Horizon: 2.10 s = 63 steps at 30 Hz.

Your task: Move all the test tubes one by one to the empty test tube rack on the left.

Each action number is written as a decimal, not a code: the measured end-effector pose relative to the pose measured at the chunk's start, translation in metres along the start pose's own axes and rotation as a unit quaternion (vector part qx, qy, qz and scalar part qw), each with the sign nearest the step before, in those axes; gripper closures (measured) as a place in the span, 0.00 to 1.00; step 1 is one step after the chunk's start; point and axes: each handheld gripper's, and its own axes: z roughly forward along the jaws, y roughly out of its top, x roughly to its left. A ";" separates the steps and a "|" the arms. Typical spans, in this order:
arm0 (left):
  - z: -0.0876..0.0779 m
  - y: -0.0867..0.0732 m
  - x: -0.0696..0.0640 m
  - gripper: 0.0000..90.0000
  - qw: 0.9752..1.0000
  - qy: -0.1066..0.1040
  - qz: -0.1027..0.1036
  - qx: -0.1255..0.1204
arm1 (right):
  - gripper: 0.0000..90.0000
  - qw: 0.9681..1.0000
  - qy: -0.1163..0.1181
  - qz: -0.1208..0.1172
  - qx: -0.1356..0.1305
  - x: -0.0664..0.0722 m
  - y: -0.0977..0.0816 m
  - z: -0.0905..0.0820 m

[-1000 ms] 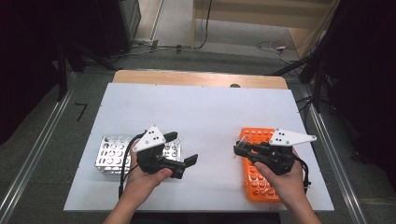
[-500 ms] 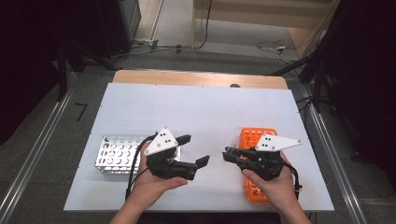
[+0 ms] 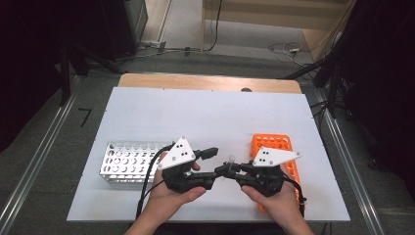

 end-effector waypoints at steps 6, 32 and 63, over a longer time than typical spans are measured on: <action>0.004 -0.001 -0.003 0.60 1.000 -0.009 0.002 0.000 | 0.82 1.000 0.004 -0.006 0.004 0.006 0.001 0.004; 0.008 -0.002 -0.003 0.84 1.000 -0.009 0.004 0.006 | 0.81 1.000 0.024 -0.013 -0.003 0.009 0.001 0.005; -0.027 0.007 0.030 0.84 0.998 0.050 -0.005 -0.030 | 0.00 0.999 -0.019 0.002 -0.025 -0.008 0.006 -0.024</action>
